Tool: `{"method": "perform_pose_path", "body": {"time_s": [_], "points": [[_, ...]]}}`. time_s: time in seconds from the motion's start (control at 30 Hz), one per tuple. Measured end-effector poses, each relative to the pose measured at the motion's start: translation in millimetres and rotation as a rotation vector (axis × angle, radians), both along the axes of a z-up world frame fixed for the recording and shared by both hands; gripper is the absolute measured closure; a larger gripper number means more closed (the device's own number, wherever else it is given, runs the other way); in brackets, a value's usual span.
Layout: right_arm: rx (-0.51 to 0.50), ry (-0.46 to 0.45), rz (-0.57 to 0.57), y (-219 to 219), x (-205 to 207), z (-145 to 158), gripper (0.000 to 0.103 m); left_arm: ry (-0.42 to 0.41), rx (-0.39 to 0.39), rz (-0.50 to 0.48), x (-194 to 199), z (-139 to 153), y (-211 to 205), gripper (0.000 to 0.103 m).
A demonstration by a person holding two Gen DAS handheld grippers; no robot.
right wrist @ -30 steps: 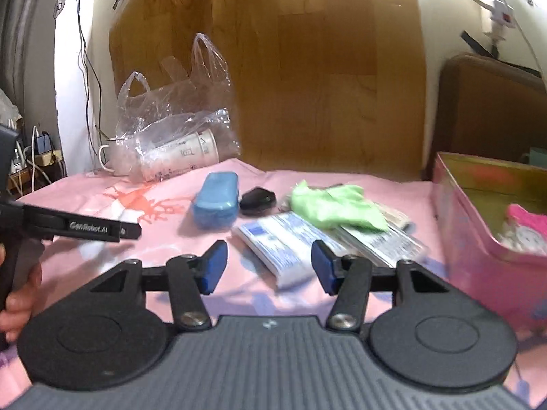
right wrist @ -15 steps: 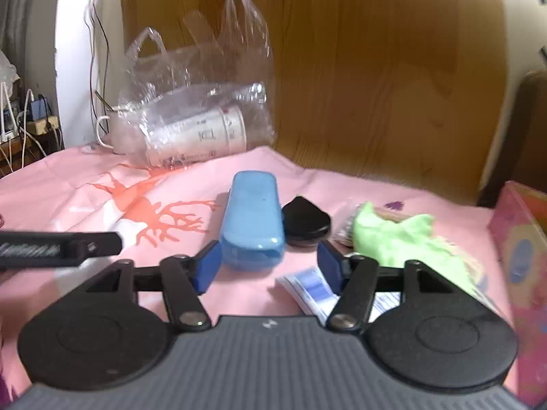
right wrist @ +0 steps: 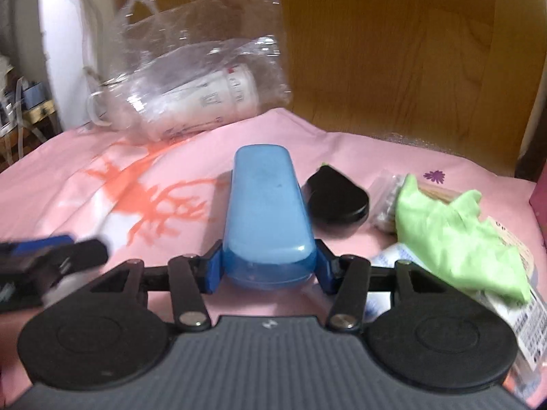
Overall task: Organize soft objects
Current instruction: 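Carry the blue glasses case into the tin box and release it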
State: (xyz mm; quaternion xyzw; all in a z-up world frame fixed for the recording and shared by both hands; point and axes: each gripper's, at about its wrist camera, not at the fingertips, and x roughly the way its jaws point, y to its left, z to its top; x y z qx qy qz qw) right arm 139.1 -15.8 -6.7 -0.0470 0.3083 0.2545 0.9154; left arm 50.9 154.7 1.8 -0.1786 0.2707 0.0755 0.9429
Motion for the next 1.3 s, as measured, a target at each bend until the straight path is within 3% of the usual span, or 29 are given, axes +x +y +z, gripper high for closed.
{"method": "perform_pose_path", "body": {"time_s": [0.1, 0.23, 0.33, 0.43, 0.57, 0.63, 0.73, 0.97, 1.1, 1.13, 1.17, 1.3], "points": [[-0.022, -0.017, 0.073, -5.0, -29.4, 0.8, 0.048, 0.001, -0.004, -0.007, 0.5, -0.2, 0.6, 0.042], [-0.045, -0.047, 0.17, -21.7, -82.6, 1.2, 0.048, -0.006, -0.007, -0.018, 1.4, 0.3, 1.6, 0.03], [-0.057, -0.058, 0.208, -46.2, -117.8, 2.6, 0.048, -0.009, -0.002, -0.026, 1.4, 0.7, 0.3, 0.028], [-0.058, -0.062, 0.183, -78.3, -148.0, 0.6, 0.048, -0.01, 0.002, -0.053, 1.7, 1.2, -2.4, 0.024], [-0.049, -0.064, 0.047, -119.7, -179.0, -6.0, 0.048, -0.023, 0.043, -0.108, -0.7, 4.2, -13.1, 0.011], [-0.015, -0.043, -0.049, -138.3, -188.4, -8.8, 0.047, -0.006, 0.063, -0.143, -1.8, 6.0, -25.1, 0.011], [0.047, -0.028, -0.154, -154.1, -201.5, -13.5, 0.047, 0.014, -0.021, -0.234, -9.3, 9.1, -48.6, 0.011], [0.037, -0.085, -0.111, -148.5, -211.8, -19.3, 0.042, 0.115, -0.049, -0.602, -38.7, 16.3, -151.0, 0.022], [0.067, -0.094, -0.102, -158.0, -209.2, -23.9, 0.04, 0.171, -0.134, -0.667, -37.4, 7.7, -175.3, 0.022], [0.065, -0.097, -0.092, -162.4, -211.0, -23.3, 0.047, 0.166, -0.143, -0.657, -36.5, 7.5, -177.8, 0.029], [0.061, -0.101, -0.084, -161.9, -211.9, -22.6, 0.047, 0.164, -0.167, -0.673, -35.0, 8.1, -179.2, 0.037], [0.06, -0.155, -0.114, -167.6, -213.2, -16.6, 0.047, 0.155, -0.196, -0.674, -23.0, 19.8, -189.6, 0.039]]}}
